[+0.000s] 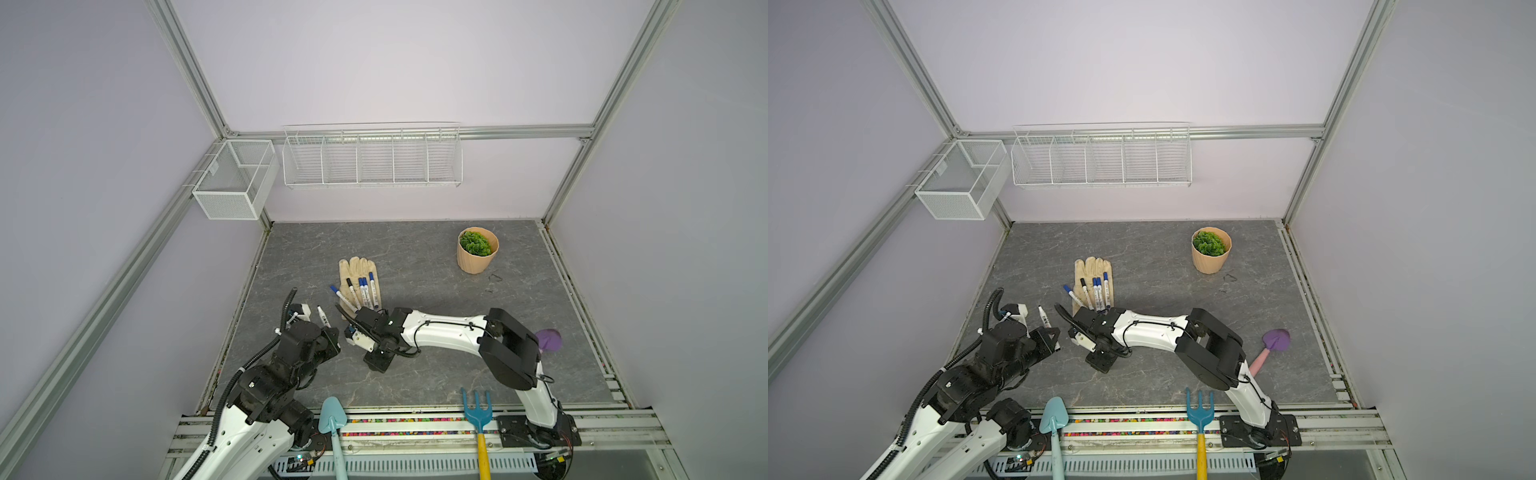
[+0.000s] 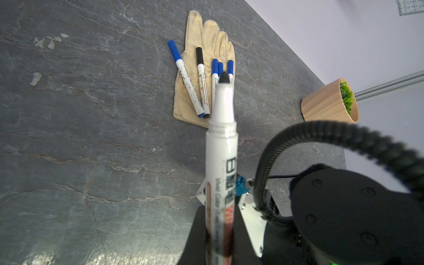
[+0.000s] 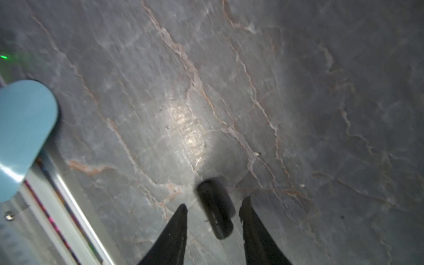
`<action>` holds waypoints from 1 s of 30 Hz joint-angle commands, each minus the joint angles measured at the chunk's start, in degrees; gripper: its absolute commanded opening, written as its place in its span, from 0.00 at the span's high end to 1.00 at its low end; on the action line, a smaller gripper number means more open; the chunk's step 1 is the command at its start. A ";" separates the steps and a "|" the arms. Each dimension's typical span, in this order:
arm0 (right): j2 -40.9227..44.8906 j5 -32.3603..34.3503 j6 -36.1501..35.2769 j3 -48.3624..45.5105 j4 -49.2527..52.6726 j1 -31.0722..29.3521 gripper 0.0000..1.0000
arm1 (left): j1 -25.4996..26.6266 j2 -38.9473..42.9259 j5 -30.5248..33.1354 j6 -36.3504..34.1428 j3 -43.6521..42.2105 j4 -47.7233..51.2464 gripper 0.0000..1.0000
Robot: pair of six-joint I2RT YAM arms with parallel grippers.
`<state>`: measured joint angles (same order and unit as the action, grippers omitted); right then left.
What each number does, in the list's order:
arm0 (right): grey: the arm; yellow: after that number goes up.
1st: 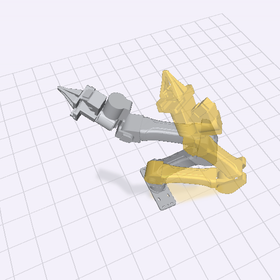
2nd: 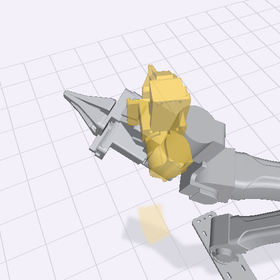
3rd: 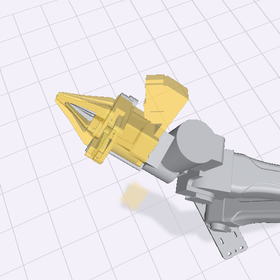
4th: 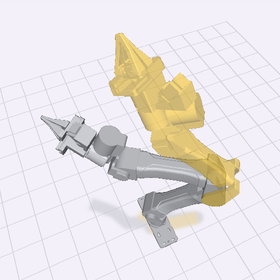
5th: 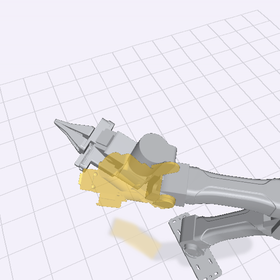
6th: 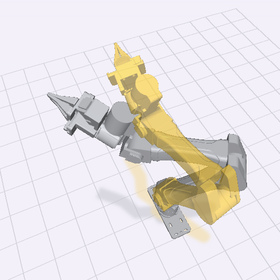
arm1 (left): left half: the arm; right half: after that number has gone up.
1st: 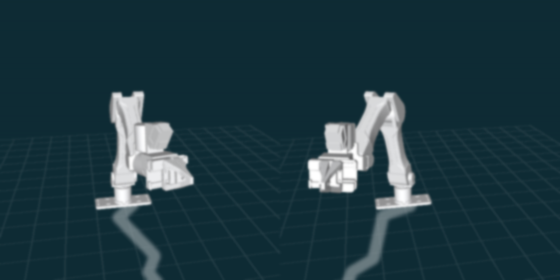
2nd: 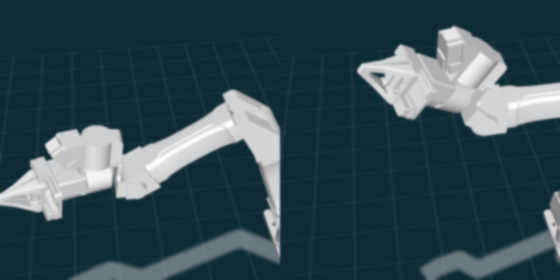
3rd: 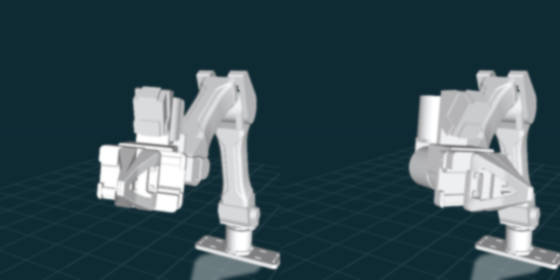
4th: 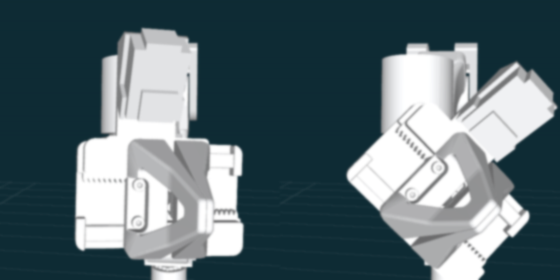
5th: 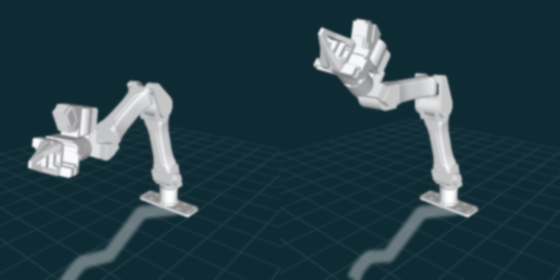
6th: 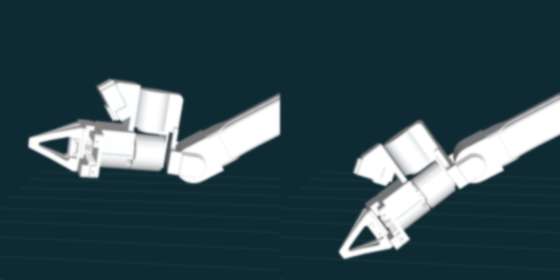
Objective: Insert the pens into the pen caps
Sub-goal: 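Close the right gripper on the black cap and lift it, then carry the black cap with the right gripper above the upright marker tip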
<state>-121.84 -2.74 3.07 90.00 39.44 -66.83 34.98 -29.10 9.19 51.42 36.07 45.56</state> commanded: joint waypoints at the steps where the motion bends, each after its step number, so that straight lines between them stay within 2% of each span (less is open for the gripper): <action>1: -1.89 8.50 -2.67 1.46 4.72 -1.19 0.63 | -0.27 0.74 0.78 0.95 0.48 2.99 1.00; 4: -3.02 12.55 -3.07 1.89 5.30 -1.97 0.67 | -0.27 0.94 0.67 0.55 0.66 3.09 1.00; 8: -4.49 14.81 -3.07 3.20 5.57 -2.43 0.72 | -0.23 0.66 -0.28 -0.03 0.84 2.27 1.00; 18: -6.31 13.01 -4.82 5.98 4.90 -2.68 0.69 | -0.26 -1.09 -2.06 -0.39 0.77 -0.50 1.00; 20: -6.74 12.35 -5.01 6.07 4.95 -2.61 0.74 | -0.22 -1.22 -2.40 -0.43 0.69 -0.86 1.00; 22: -6.42 11.98 -4.71 5.58 4.60 -2.38 0.83 | -0.27 -1.32 -2.83 -0.82 0.58 -1.29 1.00; 25: -3.32 10.46 -2.23 3.44 2.65 -0.97 0.93 | -0.27 -1.49 -4.41 -2.39 0.33 -2.45 1.00; 30: 11.84 3.80 5.15 -5.77 -5.78 5.73 0.93 | -0.26 -4.03 -11.69 -5.90 -1.58 -8.77 1.00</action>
<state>-119.22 5.48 3.29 87.64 38.13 -65.19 34.87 -31.59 2.92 48.49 35.92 41.34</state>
